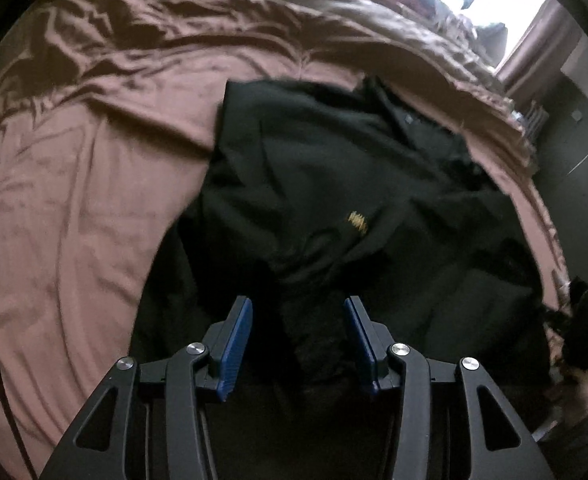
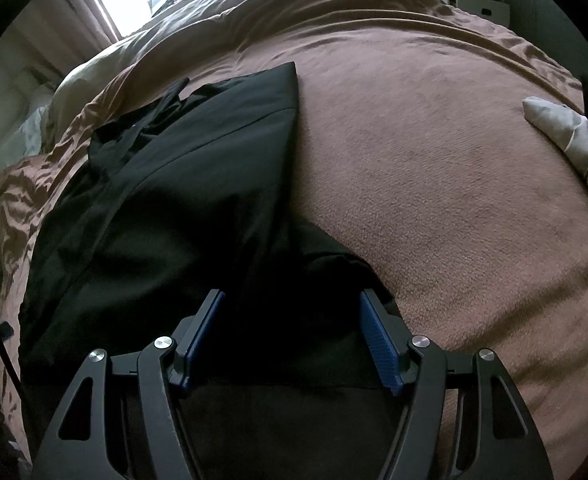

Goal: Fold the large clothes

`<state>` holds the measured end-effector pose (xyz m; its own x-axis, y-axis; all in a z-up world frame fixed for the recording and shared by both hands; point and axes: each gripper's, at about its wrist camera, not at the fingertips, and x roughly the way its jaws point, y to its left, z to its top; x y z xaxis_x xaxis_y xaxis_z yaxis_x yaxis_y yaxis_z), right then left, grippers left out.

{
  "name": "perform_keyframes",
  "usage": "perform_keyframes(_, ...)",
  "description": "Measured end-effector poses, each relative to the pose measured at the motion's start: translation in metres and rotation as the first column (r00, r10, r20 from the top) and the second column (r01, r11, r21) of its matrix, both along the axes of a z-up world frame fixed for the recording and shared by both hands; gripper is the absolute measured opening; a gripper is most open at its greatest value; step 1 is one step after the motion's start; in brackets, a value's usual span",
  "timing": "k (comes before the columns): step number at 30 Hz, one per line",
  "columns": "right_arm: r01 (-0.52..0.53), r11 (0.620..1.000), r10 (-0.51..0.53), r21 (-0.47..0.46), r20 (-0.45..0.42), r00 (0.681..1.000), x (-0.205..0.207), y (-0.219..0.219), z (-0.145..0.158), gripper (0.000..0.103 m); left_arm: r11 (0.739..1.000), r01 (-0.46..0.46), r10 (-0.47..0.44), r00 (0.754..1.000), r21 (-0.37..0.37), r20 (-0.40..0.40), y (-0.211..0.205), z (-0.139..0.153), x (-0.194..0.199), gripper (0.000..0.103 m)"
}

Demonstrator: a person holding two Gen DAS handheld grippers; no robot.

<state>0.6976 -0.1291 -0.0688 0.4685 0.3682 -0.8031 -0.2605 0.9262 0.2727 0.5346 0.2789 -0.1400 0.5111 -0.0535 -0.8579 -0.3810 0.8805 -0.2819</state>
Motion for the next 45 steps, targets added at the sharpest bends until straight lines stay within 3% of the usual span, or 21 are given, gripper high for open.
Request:
perform_keyframes(7, 0.016, 0.999, -0.016, 0.037, 0.0, 1.0, -0.003, -0.006, 0.008, 0.065, 1.0, 0.009, -0.009, 0.998, -0.01, -0.07, -0.015, -0.029, 0.006, 0.049)
perform_keyframes(8, 0.023, 0.998, -0.024, 0.056, 0.012, 1.0, -0.005, -0.009, 0.012, 0.065, 0.999, 0.018, -0.017, 0.998, 0.029, -0.061, -0.019, -0.025, 0.006, 0.04)
perform_keyframes(9, 0.031, 0.997, -0.034, 0.075, 0.028, 0.999, -0.006, -0.013, 0.017, 0.065, 0.996, 0.035, -0.029, 0.997, 0.077, -0.074, -0.025, -0.022, 0.008, 0.02)
perform_keyframes(12, 0.052, 0.993, -0.06, 0.106, 0.076, 0.995, -0.01, -0.022, 0.031, 0.065, 0.989, 0.093, -0.083, 0.993, 0.116, -0.089, -0.031, -0.007, 0.013, 0.01)
perform_keyframes(20, 0.056, 0.986, -0.07, 0.159, 0.089, 0.994, -0.023, -0.031, 0.041, 0.065, 0.968, 0.126, -0.136, 0.99, 0.216, 0.03, -0.038, 0.065, 0.038, 0.008)
perform_keyframes(24, 0.022, 0.989, -0.033, 0.149, 0.073, 0.997, -0.025, -0.03, 0.039, 0.065, 0.967, 0.108, -0.124, 0.991, 0.233, 0.057, -0.027, 0.074, 0.057, 0.008)
perform_keyframes(35, -0.018, 1.0, 0.018, -0.001, 0.069, 0.997, 0.002, 0.01, 0.035, 0.065, 0.984, 0.014, -0.014, 1.0, 0.177, 0.0, 0.03, 0.006, 0.083, 0.008)
perform_keyframes(45, 0.072, 0.983, -0.061, -0.166, 0.072, 0.996, 0.032, 0.033, 0.01, 0.065, 0.992, -0.007, 0.009, 1.0, 0.128, -0.011, 0.053, -0.024, 0.085, 0.014)
